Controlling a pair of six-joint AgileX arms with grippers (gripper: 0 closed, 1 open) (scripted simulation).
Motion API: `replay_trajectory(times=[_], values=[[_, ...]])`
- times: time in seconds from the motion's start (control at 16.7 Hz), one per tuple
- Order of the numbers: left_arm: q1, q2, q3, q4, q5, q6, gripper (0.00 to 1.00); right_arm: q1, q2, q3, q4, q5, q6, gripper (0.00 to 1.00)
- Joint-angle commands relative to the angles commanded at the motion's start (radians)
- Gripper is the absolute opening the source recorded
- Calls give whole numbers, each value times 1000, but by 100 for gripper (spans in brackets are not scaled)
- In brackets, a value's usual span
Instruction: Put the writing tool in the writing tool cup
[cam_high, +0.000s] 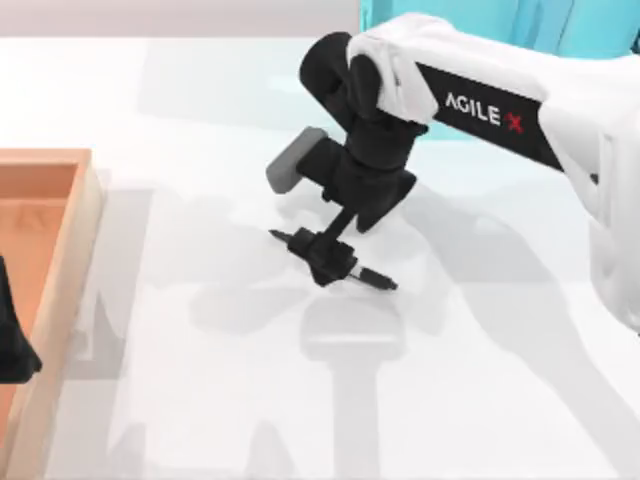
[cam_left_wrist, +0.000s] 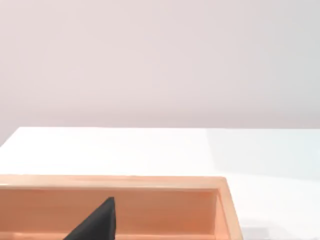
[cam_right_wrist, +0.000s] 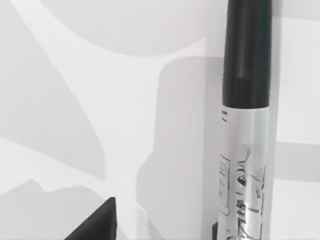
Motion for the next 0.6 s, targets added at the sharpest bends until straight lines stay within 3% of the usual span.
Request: replay_trajectory(times=[0.6], values=[[0,0,0,0,0,0,100,0,0,0,0,0,0,10]])
